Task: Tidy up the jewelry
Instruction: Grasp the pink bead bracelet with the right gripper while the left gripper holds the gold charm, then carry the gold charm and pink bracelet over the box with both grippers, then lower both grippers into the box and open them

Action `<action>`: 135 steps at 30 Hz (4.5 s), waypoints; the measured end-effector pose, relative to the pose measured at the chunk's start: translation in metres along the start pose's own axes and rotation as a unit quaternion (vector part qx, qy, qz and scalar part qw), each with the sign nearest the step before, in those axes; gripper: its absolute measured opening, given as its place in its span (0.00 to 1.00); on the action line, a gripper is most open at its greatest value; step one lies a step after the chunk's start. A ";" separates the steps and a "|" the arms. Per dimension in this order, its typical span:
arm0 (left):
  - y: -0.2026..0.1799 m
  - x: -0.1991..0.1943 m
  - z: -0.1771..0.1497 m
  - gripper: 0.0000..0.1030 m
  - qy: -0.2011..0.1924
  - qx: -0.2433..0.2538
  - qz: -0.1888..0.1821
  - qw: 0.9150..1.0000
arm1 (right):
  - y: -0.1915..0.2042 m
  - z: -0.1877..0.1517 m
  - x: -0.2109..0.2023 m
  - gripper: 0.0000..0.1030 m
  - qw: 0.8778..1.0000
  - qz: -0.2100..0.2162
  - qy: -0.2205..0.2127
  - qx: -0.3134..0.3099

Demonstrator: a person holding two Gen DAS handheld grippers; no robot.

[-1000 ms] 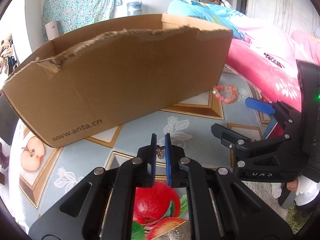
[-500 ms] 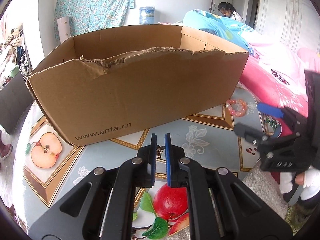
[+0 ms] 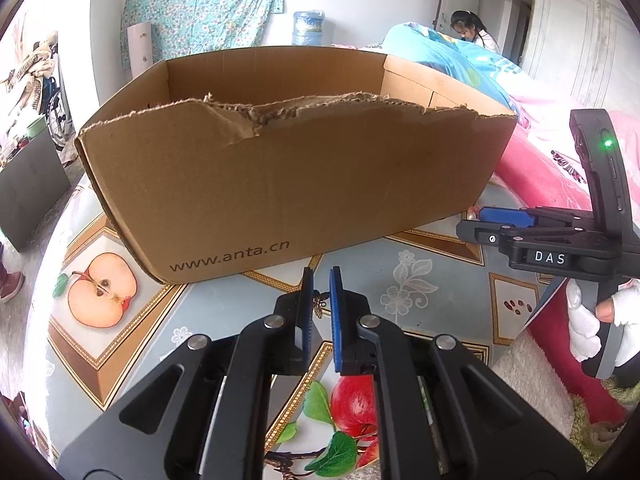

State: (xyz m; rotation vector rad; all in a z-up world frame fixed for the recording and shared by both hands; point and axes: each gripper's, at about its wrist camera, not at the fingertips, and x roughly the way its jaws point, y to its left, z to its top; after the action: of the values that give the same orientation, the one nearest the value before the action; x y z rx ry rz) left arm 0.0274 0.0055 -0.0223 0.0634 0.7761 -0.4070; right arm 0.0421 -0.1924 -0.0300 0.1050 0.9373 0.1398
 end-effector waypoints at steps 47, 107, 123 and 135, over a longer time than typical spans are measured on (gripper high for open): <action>-0.012 -0.039 0.013 0.07 -0.008 -0.007 0.022 1.000 | -0.062 0.006 -0.056 0.10 0.984 0.105 -0.036 0.138; 0.088 -0.014 0.168 0.60 0.007 -0.136 0.000 0.991 | -0.008 0.173 -0.004 0.10 0.963 0.247 0.101 0.030; 0.092 -0.043 0.116 0.63 -0.007 -0.177 0.012 0.984 | 0.039 0.149 0.017 0.11 0.957 0.231 0.175 -0.016; 0.102 -0.027 0.104 0.68 0.016 -0.191 0.035 0.981 | -0.034 0.146 -0.056 0.41 0.990 0.126 -0.001 0.066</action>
State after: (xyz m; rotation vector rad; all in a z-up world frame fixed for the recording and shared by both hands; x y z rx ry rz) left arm 0.1188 0.0874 0.0614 -0.2628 0.8692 -0.1847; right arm 0.1296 -0.2394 0.0956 0.3461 0.9280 0.3121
